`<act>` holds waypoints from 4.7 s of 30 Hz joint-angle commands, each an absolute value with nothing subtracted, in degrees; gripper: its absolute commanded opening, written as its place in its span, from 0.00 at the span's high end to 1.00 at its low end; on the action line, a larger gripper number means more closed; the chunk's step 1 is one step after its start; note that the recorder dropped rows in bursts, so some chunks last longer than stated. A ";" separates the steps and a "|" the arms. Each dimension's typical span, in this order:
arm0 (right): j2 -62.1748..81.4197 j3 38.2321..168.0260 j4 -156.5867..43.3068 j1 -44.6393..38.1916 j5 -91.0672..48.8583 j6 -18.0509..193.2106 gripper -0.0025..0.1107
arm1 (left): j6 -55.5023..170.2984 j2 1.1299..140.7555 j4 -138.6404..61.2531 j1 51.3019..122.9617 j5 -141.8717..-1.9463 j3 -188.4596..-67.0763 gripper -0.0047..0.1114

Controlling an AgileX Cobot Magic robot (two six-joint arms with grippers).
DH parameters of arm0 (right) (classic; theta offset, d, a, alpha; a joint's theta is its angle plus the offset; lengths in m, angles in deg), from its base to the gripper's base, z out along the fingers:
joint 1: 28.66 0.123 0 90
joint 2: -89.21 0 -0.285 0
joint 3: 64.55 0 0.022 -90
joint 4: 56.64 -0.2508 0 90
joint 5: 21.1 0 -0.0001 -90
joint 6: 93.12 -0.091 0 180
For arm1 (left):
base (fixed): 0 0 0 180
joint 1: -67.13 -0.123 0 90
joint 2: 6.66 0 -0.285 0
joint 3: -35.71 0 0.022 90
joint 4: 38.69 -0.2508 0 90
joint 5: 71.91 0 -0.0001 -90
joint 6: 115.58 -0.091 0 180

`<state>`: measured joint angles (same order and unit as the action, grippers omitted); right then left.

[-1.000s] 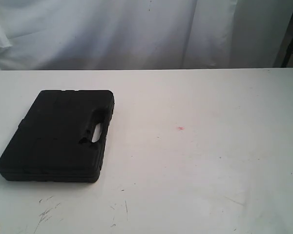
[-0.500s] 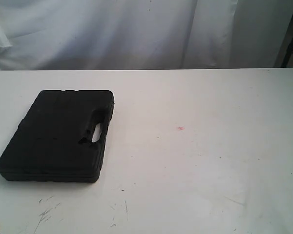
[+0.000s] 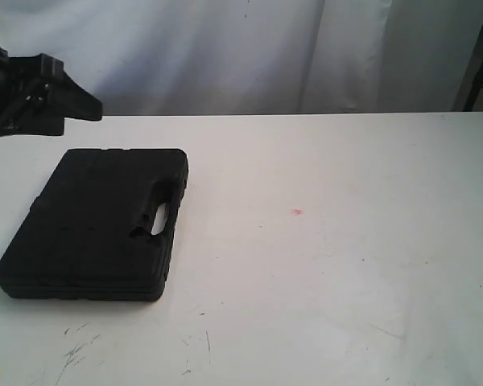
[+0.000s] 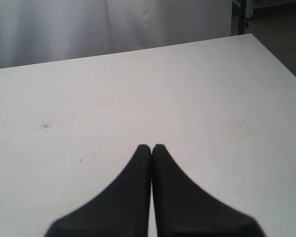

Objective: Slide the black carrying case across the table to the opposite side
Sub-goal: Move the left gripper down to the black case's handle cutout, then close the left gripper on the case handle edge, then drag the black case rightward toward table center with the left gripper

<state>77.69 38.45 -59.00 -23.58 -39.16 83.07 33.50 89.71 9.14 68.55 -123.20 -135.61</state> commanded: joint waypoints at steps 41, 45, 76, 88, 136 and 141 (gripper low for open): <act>78.04 38.23 -59.10 -24.01 -38.79 83.43 0.98 | 64.42 120.80 -22.09 89.36 -122.67 -158.73 0.38; 78.04 38.23 -59.10 -24.01 -38.79 83.43 0.98 | 64.42 122.03 -20.80 89.36 -122.90 -158.73 0.38; 78.04 38.23 -59.10 -24.01 -38.79 83.43 0.98 | 69.04 130.45 -21.28 89.36 -125.72 -158.73 0.96; 78.04 38.23 -59.10 -24.01 -38.79 83.43 0.98 | 71.75 130.45 -14.29 89.36 -125.78 -158.73 0.96; 78.04 38.23 -59.10 -24.01 -38.79 83.43 0.98 | 70.21 126.40 4.07 98.07 -114.40 -163.64 0.96; 78.04 38.23 -59.10 -24.01 -38.79 83.43 0.98 | 70.91 126.40 3.96 98.72 -111.16 -163.64 0.96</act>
